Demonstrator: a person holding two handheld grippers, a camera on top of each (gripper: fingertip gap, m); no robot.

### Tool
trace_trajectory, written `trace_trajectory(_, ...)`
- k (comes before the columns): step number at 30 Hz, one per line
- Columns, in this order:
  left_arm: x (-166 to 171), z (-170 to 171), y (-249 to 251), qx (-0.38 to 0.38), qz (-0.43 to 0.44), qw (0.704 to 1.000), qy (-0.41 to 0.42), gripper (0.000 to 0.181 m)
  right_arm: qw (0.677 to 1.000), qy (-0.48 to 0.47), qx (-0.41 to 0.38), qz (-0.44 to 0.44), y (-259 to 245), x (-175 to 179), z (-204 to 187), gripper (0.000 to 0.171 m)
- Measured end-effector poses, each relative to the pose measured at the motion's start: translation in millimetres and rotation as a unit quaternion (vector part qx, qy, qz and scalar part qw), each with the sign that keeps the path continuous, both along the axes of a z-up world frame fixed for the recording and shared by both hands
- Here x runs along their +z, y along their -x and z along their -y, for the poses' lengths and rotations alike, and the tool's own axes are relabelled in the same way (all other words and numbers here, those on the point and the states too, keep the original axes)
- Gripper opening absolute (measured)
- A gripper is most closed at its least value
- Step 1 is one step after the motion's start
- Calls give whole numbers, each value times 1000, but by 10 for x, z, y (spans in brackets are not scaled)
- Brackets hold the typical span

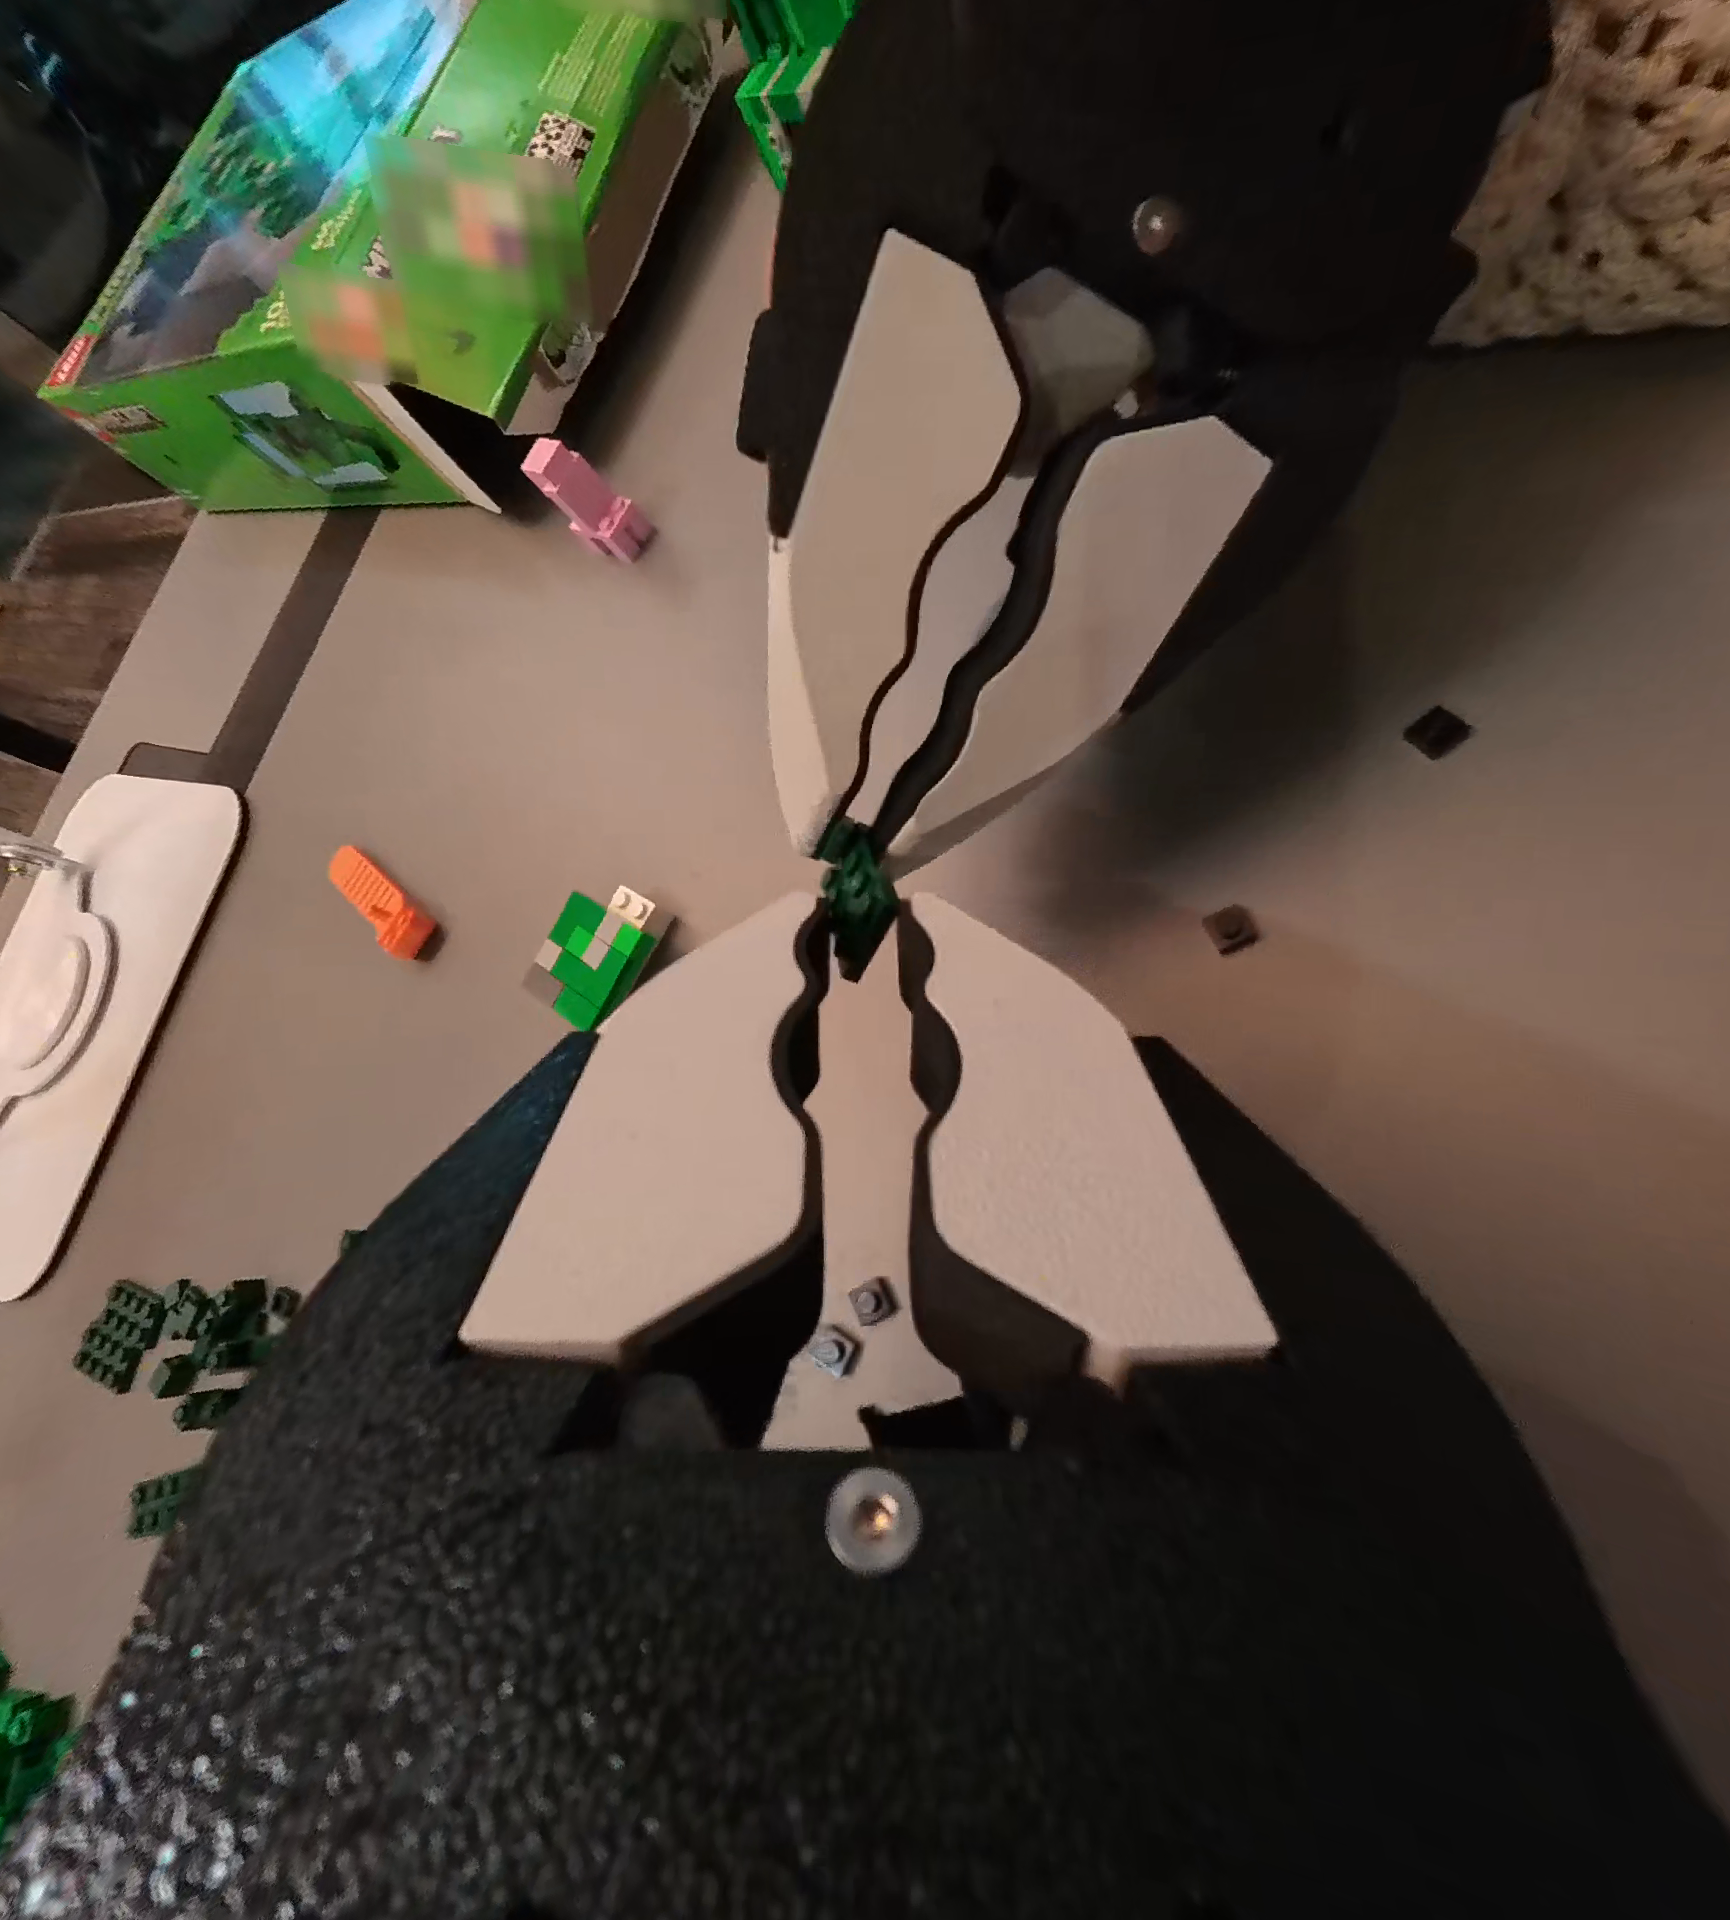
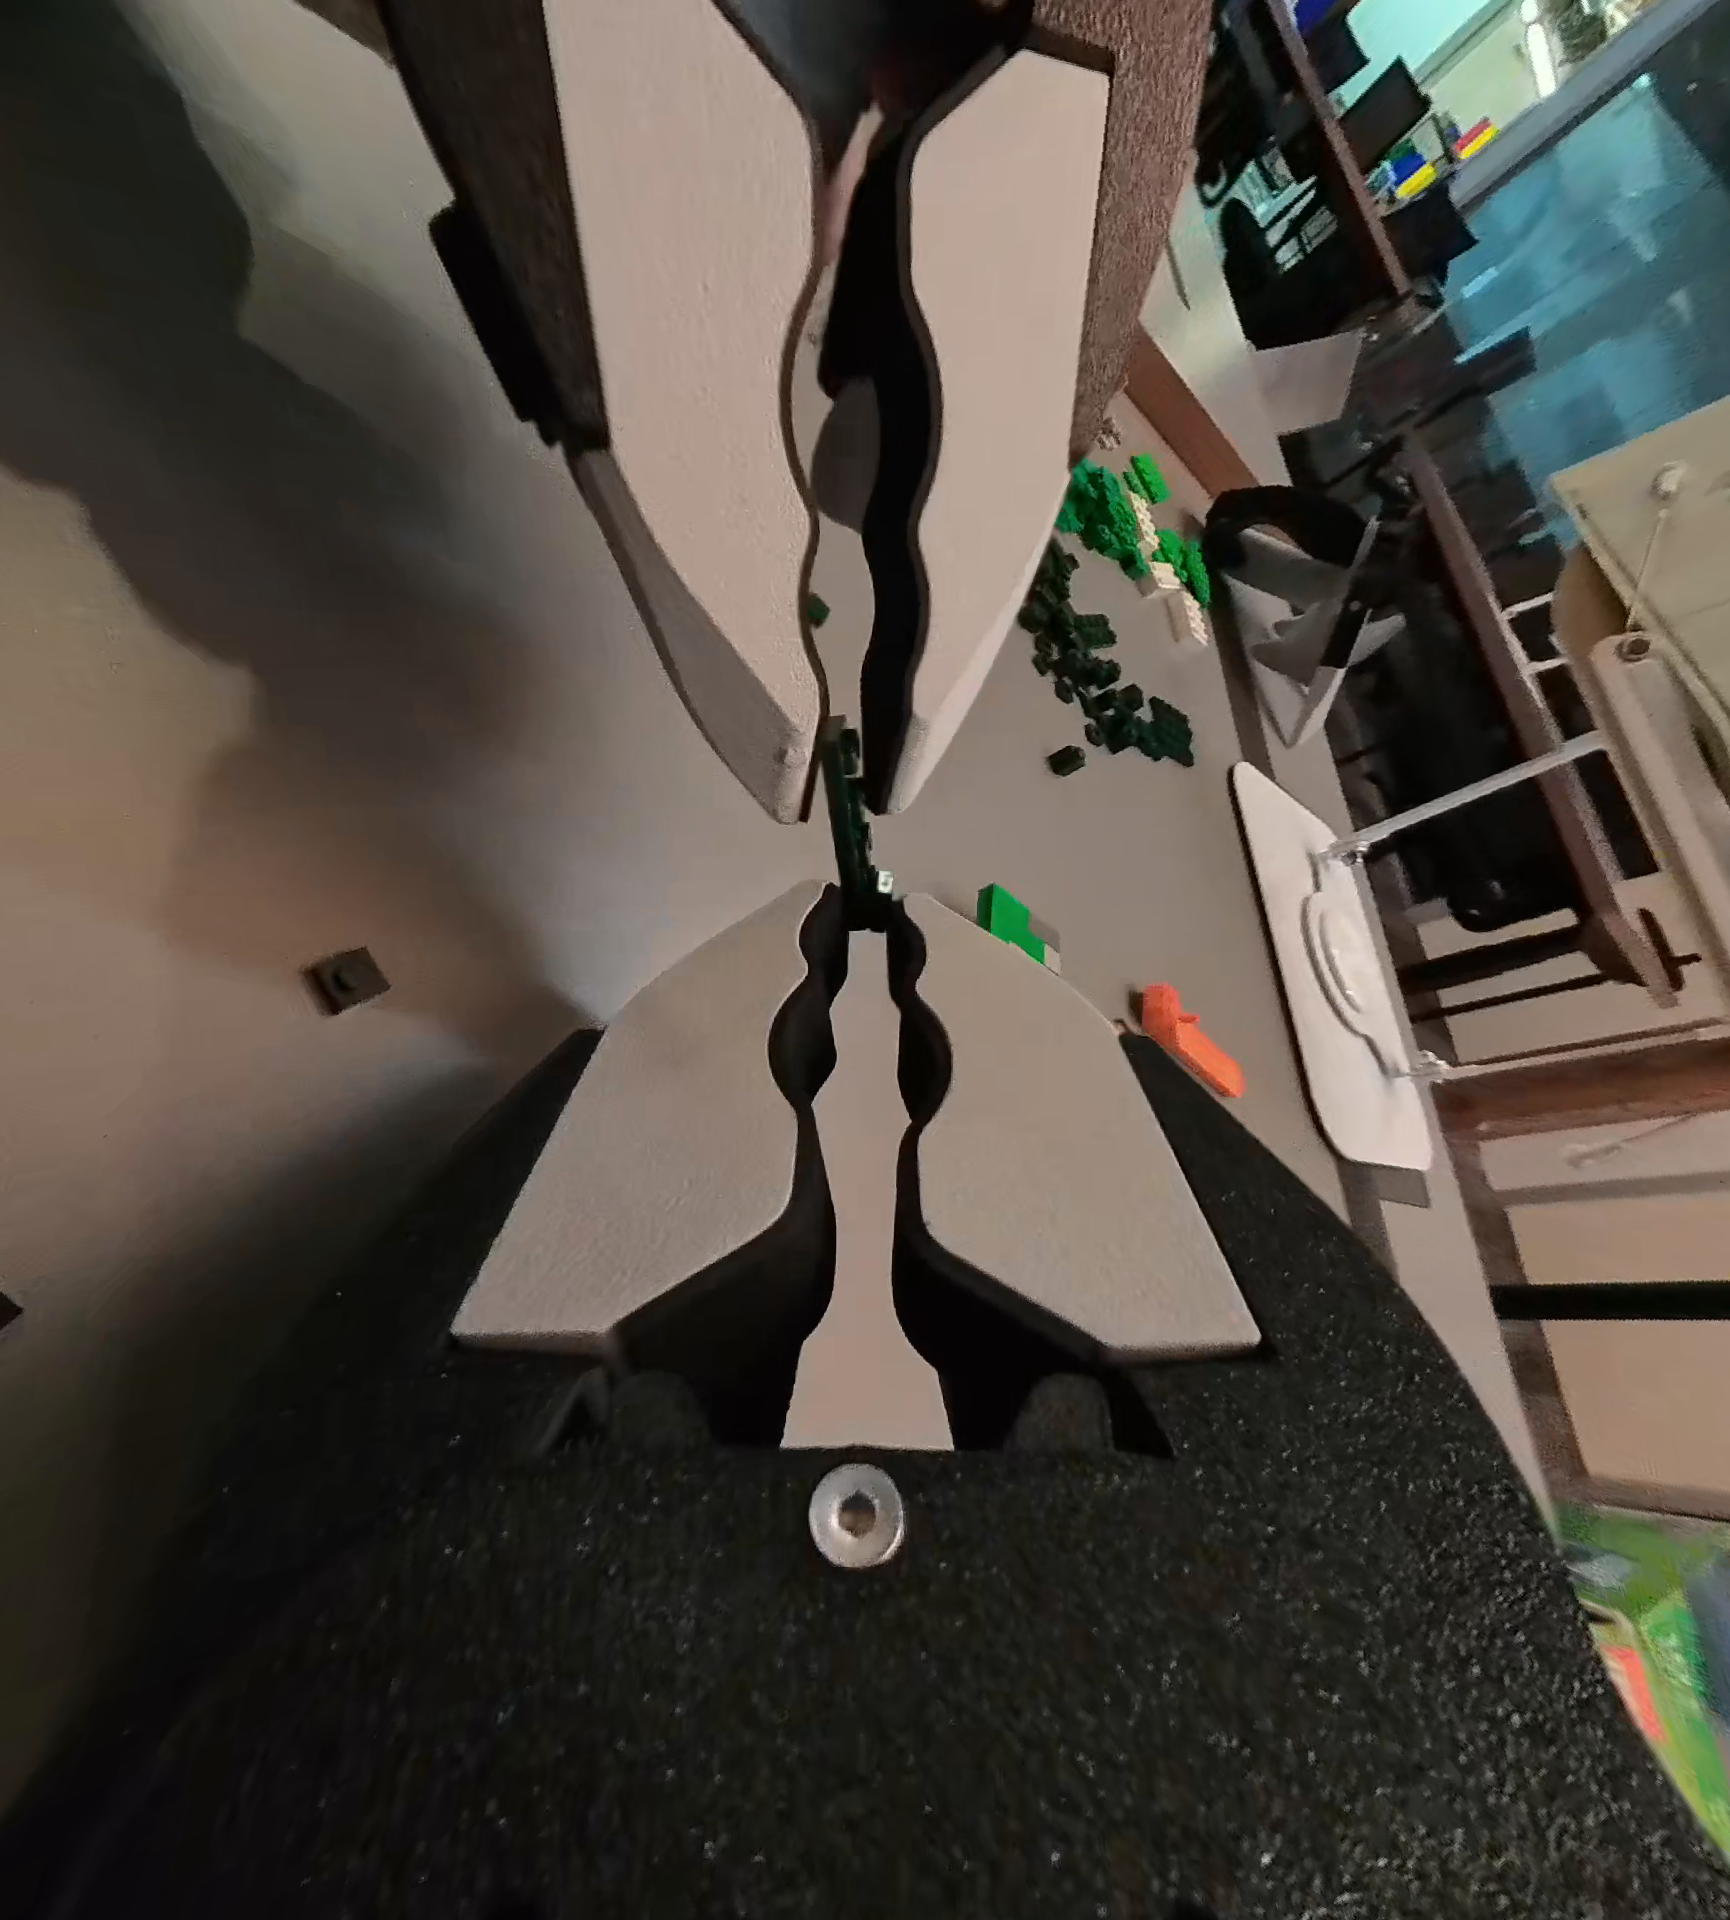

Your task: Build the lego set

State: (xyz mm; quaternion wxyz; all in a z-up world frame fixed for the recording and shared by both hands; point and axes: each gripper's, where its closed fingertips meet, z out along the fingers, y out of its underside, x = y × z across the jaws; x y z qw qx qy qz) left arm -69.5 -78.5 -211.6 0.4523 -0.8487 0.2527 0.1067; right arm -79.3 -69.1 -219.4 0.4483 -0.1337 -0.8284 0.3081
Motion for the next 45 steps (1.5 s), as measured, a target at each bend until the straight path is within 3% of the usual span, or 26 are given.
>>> trace_trajectory(10,-72,32,-41,-15,-14,1000,9,5,998,-4,10,68,-62,-116,50,7)
trace_trajectory(26,-75,122,-211,-100,25,994,21,4,994,-30,82,65,-260,-107,151,8)
trace_trajectory(33,63,136,-263,-119,21,992,-37,4,989,61,98,90,-321,36,180,7)
trace_trajectory(45,260,211,-353,-165,89,978,-90,4,961,198,162,103,-431,260,288,6)
